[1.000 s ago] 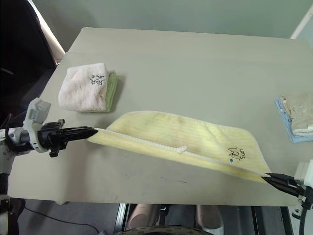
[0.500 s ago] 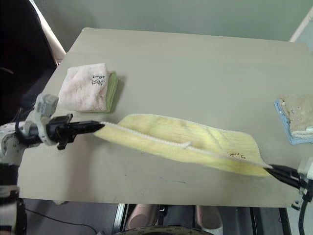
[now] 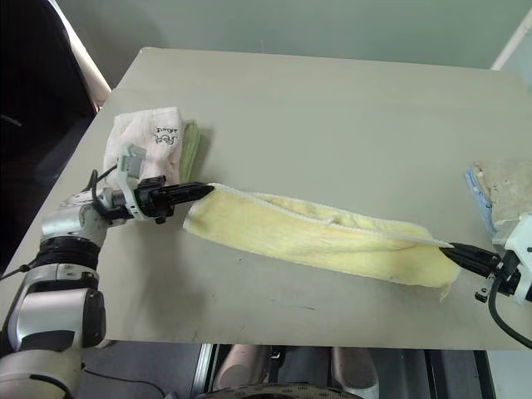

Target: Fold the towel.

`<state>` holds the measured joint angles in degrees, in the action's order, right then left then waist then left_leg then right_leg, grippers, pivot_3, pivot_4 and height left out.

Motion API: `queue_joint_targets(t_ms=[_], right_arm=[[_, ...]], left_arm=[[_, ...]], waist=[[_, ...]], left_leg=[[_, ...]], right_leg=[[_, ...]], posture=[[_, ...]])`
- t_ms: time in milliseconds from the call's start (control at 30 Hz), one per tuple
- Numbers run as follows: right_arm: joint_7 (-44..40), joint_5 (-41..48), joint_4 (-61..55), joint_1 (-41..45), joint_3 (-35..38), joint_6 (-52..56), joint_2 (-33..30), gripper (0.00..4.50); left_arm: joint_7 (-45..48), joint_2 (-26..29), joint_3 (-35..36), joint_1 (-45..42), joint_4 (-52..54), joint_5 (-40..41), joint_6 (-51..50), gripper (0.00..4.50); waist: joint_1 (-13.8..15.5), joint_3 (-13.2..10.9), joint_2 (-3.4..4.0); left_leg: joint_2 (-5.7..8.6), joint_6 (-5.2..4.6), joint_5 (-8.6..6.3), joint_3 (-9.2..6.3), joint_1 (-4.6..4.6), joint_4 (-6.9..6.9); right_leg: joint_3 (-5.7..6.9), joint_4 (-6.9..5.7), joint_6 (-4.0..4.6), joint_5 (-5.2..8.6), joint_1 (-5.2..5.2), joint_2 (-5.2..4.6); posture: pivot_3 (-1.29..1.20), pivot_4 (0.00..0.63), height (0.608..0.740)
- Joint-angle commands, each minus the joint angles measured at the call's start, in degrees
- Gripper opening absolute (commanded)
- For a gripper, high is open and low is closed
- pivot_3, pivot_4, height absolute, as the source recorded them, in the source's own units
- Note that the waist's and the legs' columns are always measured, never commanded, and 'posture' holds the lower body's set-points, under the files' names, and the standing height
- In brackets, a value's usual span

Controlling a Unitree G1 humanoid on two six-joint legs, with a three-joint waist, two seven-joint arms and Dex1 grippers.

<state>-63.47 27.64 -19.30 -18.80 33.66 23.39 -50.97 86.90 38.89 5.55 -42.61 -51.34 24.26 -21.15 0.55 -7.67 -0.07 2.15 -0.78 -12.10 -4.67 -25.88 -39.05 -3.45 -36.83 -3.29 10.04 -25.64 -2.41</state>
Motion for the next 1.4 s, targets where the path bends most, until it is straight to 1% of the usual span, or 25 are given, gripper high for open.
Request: queue_joint_targets(t_ms=[33,167,300,467,533,667,700,767,800,833,867,967,1033,1067,1100,1133,1333,1400], right_arm=[[1.0,-1.1,3.8,3.5,-1.2,-1.8,-0.8,0.00],[0.8,-3.0,8.4,6.7,-3.5,-4.0,-1.1,0.00],[0.7,-4.4,11.8,9.0,-5.9,-5.6,-1.5,0.00],[1.7,-5.4,14.5,12.6,-8.8,-7.0,-1.0,0.00],[2.8,-5.6,15.4,13.9,-9.7,-5.4,-1.0,0.00],[4.4,-5.9,16.6,15.4,-9.8,-5.8,-0.6,0.00],[4.5,-5.6,16.6,15.5,-9.8,-5.6,-0.5,0.44],[4.4,-5.3,16.2,15.3,-10.1,-5.5,-0.5,0.91],[4.6,-5.2,15.9,15.2,-10.1,-5.5,-0.4,1.25],[4.7,-5.1,15.7,15.3,-10.1,-5.5,-0.3,1.65],[4.8,-4.9,15.5,15.3,-10.0,-5.4,-0.2,1.93],[4.4,-4.2,14.5,15.0,-9.9,-5.0,-0.3,2.98],[4.6,-3.9,14.0,14.9,-9.6,-4.9,-0.1,3.75],[4.7,-3.5,13.6,14.9,-9.1,-4.6,0.0,4.09],[4.8,-3.1,13.3,14.8,-8.6,-4.3,0.0,4.37],[4.7,-2.4,12.8,14.5,-7.9,-3.8,0.1,4.50],[5.1,-0.1,9.6,11.0,-5.0,-2.0,0.8,4.50],[5.5,0.4,8.6,10.1,-4.2,-1.6,1.1,4.50]], left_arm=[[-1.5,-0.3,2.3,-4.0,-4.5,-1.0,4.2,0.01],[-3.3,-0.4,3.6,-6.5,-9.6,-2.2,8.0,0.01],[-4.2,-0.8,4.0,-7.4,-12.3,-3.7,10.6,0.01],[-3.5,-2.1,3.8,-7.0,-13.2,-4.6,11.6,0.01],[-3.4,-2.6,3.8,-6.8,-13.1,-4.9,11.6,0.01],[-3.4,-2.8,4.2,-7.0,-13.5,-5.0,11.5,0.01],[-3.5,-2.8,4.5,-7.2,-13.7,-4.9,11.1,0.00],[-3.5,-2.8,4.8,-7.7,-14.2,-4.6,9.4,0.00],[-3.4,-2.7,4.8,-7.9,-14.3,-4.7,8.7,0.00],[-3.4,-2.7,4.8,-7.9,-14.3,-4.9,8.5,0.00],[-3.5,-2.7,4.9,-7.9,-14.3,-5.0,8.5,0.00],[-4.4,-2.6,5.1,-8.2,-14.5,-5.4,8.7,0.00],[-4.9,-2.7,5.4,-8.5,-14.8,-5.4,8.6,0.00],[-4.7,-2.8,5.5,-8.6,-14.7,-5.3,8.3,0.36],[-4.5,-2.8,5.5,-8.7,-14.7,-5.3,8.0,0.49],[-4.2,-2.8,5.6,-8.8,-14.6,-5.2,7.7,0.70],[-3.4,-2.5,6.1,-8.3,-13.5,-5.3,8.0,2.71],[-2.5,-2.1,5.7,-7.6,-12.8,-5.7,8.6,3.46]], waist=[[0.0,0.0,-0.01],[0.2,0.0,-0.01],[0.2,0.0,0.00],[0.2,0.0,0.00],[0.2,0.0,0.00],[0.2,0.0,0.00],[0.2,0.0,0.00],[0.2,0.0,0.00],[0.2,0.0,0.00],[0.2,0.0,0.00],[0.2,0.0,0.00],[0.2,0.0,0.00],[0.2,0.0,0.00],[0.2,0.0,0.00],[0.2,0.0,0.00],[0.2,0.0,0.00],[0.4,0.0,0.00],[0.4,0.0,0.00]], left_leg=[[0.00,-0.01,0.01,0.00,-0.02,-0.02],[0.07,-0.31,0.05,0.01,-0.06,0.00],[0.06,-0.50,0.07,0.00,-0.05,0.02],[0.06,-0.57,0.17,0.01,-0.03,0.01],[0.06,-0.57,0.18,0.01,-0.03,0.01],[0.06,-0.57,0.20,0.00,-0.04,0.01],[0.06,-0.57,0.20,0.00,-0.05,0.01],[0.06,-0.57,0.20,0.01,-0.05,0.02],[0.06,-0.57,0.20,0.01,-0.04,0.02],[0.06,-0.57,0.19,0.01,-0.04,0.02],[0.06,-0.57,0.19,0.01,-0.04,0.02],[0.06,-0.57,0.19,0.01,-0.04,0.02],[0.06,-0.57,0.19,0.01,-0.04,0.02],[0.06,-0.57,0.19,0.01,-0.04,0.02],[0.06,-0.57,0.19,0.01,-0.04,0.02],[0.06,-0.56,0.20,0.01,-0.04,0.02],[0.07,-0.56,0.19,0.00,-0.07,0.02],[0.08,-0.55,0.18,0.01,-0.06,0.02]], right_leg=[[0.00,0.01,-0.08,0.02,0.00,0.00],[-0.02,0.07,-0.28,-0.08,0.01,-0.07],[0.00,0.07,-0.40,-0.10,0.01,-0.07],[0.00,0.06,-0.52,-0.18,0.02,-0.07],[0.00,0.06,-0.53,-0.19,0.03,-0.07],[0.00,0.06,-0.46,-0.24,0.02,-0.07],[0.00,0.06,-0.42,-0.27,0.02,-0.07],[0.00,0.06,-0.35,-0.31,0.02,-0.07],[0.00,0.06,-0.36,-0.30,0.02,-0.07],[0.00,0.06,-0.37,-0.30,0.02,-0.07],[0.00,0.06,-0.37,-0.29,0.03,-0.07],[0.00,0.06,-0.38,-0.28,0.02,-0.07],[0.00,0.06,-0.38,-0.28,0.03,-0.07],[0.00,0.06,-0.38,-0.28,0.02,-0.07],[0.00,0.06,-0.38,-0.28,0.02,-0.07],[0.00,0.06,-0.40,-0.27,0.02,-0.07],[0.00,0.07,-0.46,-0.22,0.02,-0.07],[-0.01,0.08,-0.47,-0.21,0.02,-0.07]], posture=[[0.00,0.150,0.728],[0.00,0.150,0.728],[0.00,0.150,0.728],[0.00,0.150,0.728],[0.00,0.150,0.728],[0.00,0.150,0.728],[0.00,0.150,0.728],[0.00,0.150,0.728],[0.00,0.150,0.728],[0.00,0.150,0.728],[0.00,0.150,0.728],[0.00,0.150,0.728],[0.00,0.150,0.728],[0.00,0.150,0.728],[0.00,0.150,0.728],[0.00,0.150,0.728],[0.00,0.150,0.728],[0.00,0.150,0.728]])
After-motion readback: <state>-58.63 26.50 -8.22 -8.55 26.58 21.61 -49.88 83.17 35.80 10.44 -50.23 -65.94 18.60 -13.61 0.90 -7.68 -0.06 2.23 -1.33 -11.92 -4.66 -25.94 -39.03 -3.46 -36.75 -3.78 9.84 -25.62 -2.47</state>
